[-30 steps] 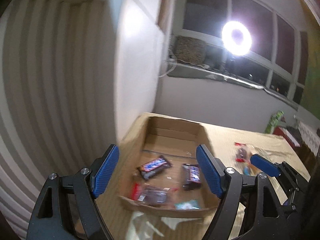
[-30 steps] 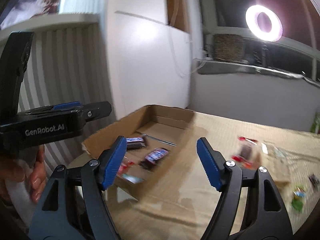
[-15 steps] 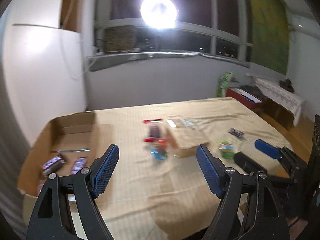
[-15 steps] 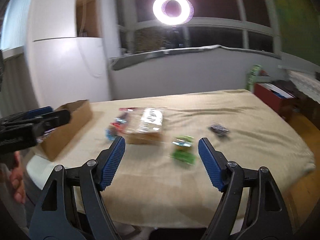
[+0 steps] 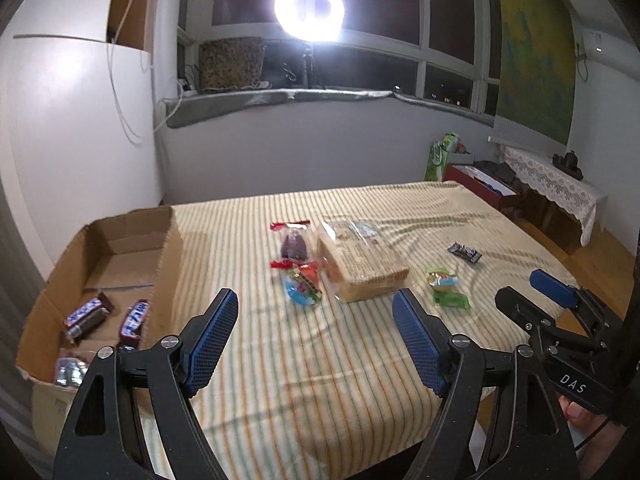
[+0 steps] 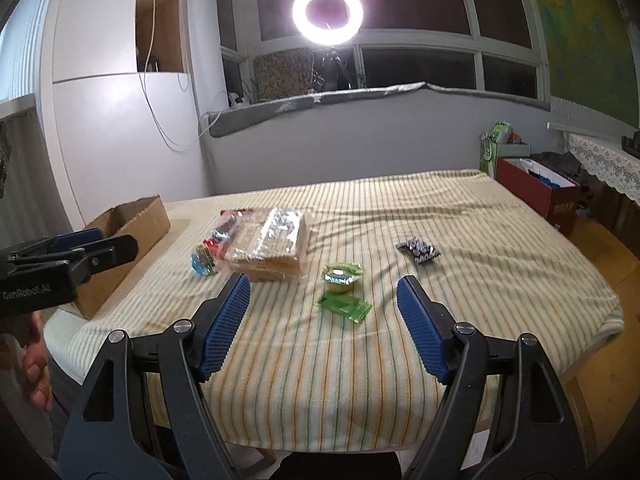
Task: Organize snacks
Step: 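Move both tools back over the table snacks, then grasp the egg-shaped toy candy with the left tool while the right tool grasps a green wrapper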
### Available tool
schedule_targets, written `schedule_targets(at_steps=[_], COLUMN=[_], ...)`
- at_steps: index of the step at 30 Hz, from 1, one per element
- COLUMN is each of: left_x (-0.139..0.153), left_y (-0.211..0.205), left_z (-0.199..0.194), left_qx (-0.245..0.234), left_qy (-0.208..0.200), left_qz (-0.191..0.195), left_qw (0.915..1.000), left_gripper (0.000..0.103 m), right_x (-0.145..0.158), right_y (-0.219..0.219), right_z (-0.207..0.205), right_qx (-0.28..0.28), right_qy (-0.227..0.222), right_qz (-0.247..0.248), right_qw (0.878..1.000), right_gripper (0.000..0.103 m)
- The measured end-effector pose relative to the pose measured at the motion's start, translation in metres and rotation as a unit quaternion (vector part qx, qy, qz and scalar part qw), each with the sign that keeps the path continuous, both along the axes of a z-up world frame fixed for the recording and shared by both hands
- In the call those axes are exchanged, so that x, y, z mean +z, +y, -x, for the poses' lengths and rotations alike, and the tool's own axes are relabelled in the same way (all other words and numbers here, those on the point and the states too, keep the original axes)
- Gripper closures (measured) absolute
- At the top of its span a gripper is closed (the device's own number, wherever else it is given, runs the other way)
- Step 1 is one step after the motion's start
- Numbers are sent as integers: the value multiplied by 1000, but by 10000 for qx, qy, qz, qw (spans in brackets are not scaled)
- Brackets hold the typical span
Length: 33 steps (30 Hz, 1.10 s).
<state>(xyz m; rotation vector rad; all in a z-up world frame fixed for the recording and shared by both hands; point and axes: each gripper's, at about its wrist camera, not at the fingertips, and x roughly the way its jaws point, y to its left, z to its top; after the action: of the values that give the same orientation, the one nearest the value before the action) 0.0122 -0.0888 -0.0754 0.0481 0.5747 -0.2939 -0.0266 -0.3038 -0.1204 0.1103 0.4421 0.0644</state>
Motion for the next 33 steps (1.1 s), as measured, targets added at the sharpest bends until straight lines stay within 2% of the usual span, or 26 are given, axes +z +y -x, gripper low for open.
schedule_targets(at_steps=[5, 7, 8, 10, 12, 13, 15, 18, 22, 26, 30, 33], left_x=[-30, -54, -65, -91, -105, -107, -104, -92, -72, -62, -58, -52], left_y=[-11, -12, -12, -11, -12, -11, -7, -6, -11, -15, -19, -21], left_z=[-14, -18, -19, -23, -9, -3, 1, -2, -21, -48, -72, -85], left_qx=[7, 97, 139, 201, 175, 177, 168, 141, 217, 287, 347, 328], left_qy=[152, 180, 227, 402, -168, -396, -360, -76, 614, 1068, 1350, 1541], left_qz=[13, 44, 11, -51, -184, -165, -36, -68, -173, -207, -188, -19], left_qw=[9999, 9998, 9996, 9990, 9995, 9989, 9992, 9998, 9977, 9937, 9901, 9875], left_gripper=[24, 24, 24, 24, 16, 16, 16, 14, 6, 6, 6, 5], right_x=[-38, -61, -64, -68, -68, -68, -66, -62, -58, -56, -53, -53], right_y=[2, 4, 8, 11, 10, 11, 10, 8, 7, 5, 2, 1], right_z=[-9, -11, -5, 0, -1, -1, -2, -14, -33, -55, -73, -81], right_qx=[-123, -144, -146, -185, -185, -185, -168, -100, -30, 68, 128, 126], right_qy=[308, 506, 251, 165, 185, 196, 228, 376, 592, 754, 807, 763], right_qz=[245, 363, 555, 666, 621, 648, 622, 612, 603, 590, 584, 593], right_qw=[9991, 9980, 9980, 9975, 9977, 9975, 9977, 9974, 9964, 9954, 9949, 9952], right_gripper=[24, 24, 22, 21, 20, 19, 18, 13, 7, 7, 12, 22])
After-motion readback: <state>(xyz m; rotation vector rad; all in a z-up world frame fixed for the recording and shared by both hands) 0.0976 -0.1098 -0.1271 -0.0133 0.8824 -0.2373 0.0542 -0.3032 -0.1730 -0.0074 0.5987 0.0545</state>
